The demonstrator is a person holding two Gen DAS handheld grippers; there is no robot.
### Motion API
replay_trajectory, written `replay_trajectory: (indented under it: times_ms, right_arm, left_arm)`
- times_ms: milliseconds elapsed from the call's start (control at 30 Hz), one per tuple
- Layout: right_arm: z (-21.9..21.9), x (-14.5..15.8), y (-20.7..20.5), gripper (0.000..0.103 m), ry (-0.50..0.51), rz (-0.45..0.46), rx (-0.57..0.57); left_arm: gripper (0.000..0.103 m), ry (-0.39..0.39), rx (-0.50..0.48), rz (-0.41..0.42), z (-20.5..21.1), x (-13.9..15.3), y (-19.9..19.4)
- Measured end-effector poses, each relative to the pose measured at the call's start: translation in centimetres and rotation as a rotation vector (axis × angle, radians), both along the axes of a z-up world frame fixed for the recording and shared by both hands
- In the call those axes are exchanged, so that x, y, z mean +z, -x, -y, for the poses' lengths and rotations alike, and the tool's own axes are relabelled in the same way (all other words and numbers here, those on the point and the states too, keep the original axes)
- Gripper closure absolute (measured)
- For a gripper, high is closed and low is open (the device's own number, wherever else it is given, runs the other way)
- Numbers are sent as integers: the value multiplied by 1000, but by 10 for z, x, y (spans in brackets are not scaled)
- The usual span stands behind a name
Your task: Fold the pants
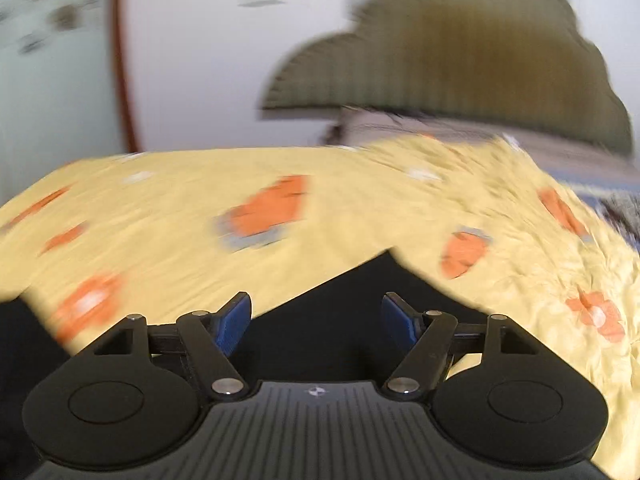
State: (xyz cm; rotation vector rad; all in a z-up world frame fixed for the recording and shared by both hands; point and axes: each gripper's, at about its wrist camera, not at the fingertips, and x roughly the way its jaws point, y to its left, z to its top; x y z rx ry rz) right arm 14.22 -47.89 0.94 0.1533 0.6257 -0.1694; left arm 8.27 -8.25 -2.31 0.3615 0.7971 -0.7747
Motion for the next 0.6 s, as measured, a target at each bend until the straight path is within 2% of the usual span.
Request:
replay_trajectory:
  times_ms: [67,133,167,233,267,300,333,367,433,533,600]
  right_arm:
    - [17,-8,-32,31,-27,-40,-42]
    - [28,-20,-62,32,-56,-93,-74]
    - [32,-24,-74,32,-56,-116,-87]
    - [41,-37,-98,32,-43,-174,-106]
    - [42,-45,-107,36,-29,-215,-118]
    - [40,-52,-112,46,-14,-238,-124]
    - [41,-56,-113,78,-1,-250,-124]
    - [42,-55,-110,92,-2,-242,-123]
    - [43,-46,-95,97,-7,-201,-118]
    - [48,-21,-59,98,-29,-81,-136]
    - [55,-2,-26,98,-76,20,-164]
  left_arm:
    - [30,26,-6,6,2,-1,1]
    - [42,47,-13,1,6,0,-1]
    - [43,52,-13,4,7,0,-2]
    - [57,61,-18,14,8,1,-4]
    - [60,63,-17,15,10,0,-6]
    - [68,69,-17,12,10,1,-7]
    - [79,77,-18,6,10,1,-7]
    - [82,86,-22,-2,9,2,-7]
    - [94,99,-32,-14,9,2,-8]
    - [99,108,-36,16,12,3,-2]
    - [99,103,-50,79,13,7,10]
